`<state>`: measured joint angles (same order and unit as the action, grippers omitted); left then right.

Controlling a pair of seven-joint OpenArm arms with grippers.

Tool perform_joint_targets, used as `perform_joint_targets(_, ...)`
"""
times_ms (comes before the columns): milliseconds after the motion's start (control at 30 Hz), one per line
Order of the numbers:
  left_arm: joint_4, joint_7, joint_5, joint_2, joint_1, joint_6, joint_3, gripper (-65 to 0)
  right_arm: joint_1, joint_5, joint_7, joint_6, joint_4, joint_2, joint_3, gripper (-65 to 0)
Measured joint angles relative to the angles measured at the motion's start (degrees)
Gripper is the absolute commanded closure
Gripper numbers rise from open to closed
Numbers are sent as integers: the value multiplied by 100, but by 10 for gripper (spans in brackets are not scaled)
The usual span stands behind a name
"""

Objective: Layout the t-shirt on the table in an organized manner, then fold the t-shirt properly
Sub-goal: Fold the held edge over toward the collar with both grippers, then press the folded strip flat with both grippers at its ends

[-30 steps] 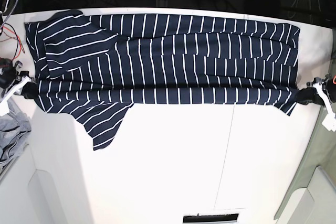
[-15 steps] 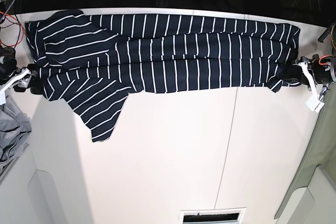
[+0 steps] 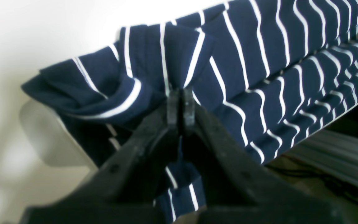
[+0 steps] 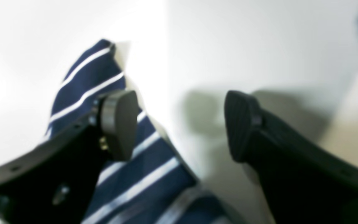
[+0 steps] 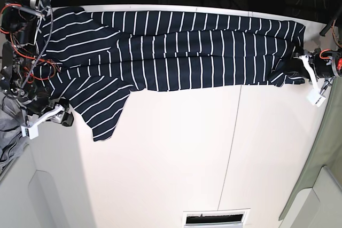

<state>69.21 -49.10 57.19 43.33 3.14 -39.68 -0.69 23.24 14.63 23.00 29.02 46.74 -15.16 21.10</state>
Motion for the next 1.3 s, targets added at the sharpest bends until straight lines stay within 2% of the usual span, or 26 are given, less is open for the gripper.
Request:
perform_joint_targets(100,0,-2,-4,0,0,0,0,0,208,63,-201,79,-627,103,-15,-430)
perform_joint_targets(200,0,0,-4,0,2,0,0,0,221,55,-175,278,-673,201,-94,-430)
perform_joint_targets(433,0,26,-9,0,2,0,0,0,219,321,-116,363,-656,459,-957,-425)
perform_joint_targets(467,0,28,-7,0,2,0,0,0,219,339,-125,380,-656,487,-1108,-390)
perform_joint_targets(500,0,26,-4,0,0,0,0,0,232,332,-114,385,-638,514,-1259,-325)
perform_joint_targets(600,0,26,-4,0,0,0,0,0,208,299,13,380,-540,566,-1539,-21)
perform_joint_targets(633,0,28,15,0,0,0,0,0,184,293,90,376,-474,584,-1565,0)
perform_joint_targets(733,0,28,216,0,2,0,0,0,144,289,632,374,-127,612,-1561,0)
perform_joint_targets(800,4,26,229,0,0,0,0,0,105,382,1259,337,264,610,-1473,0)
perform_joint_targets(933,114,-232,286,81,2,2,0,0,-273,970,2140,306,1561,564,-1082,0)
perform_joint_targets(1067,350,-649,841,273,2,15,0,0,-970,1663,2975,317,3042,417,-660,0)
perform_joint_targets(1167,511,-844,1082,385,2,15,0,0,-1622,2354,3191,295,3718,116,-525,0)
perform_joint_targets(1300,525,-857,1117,540,24,15,0,0,-2590,2382,3250,297,4586,-57,-267,0)
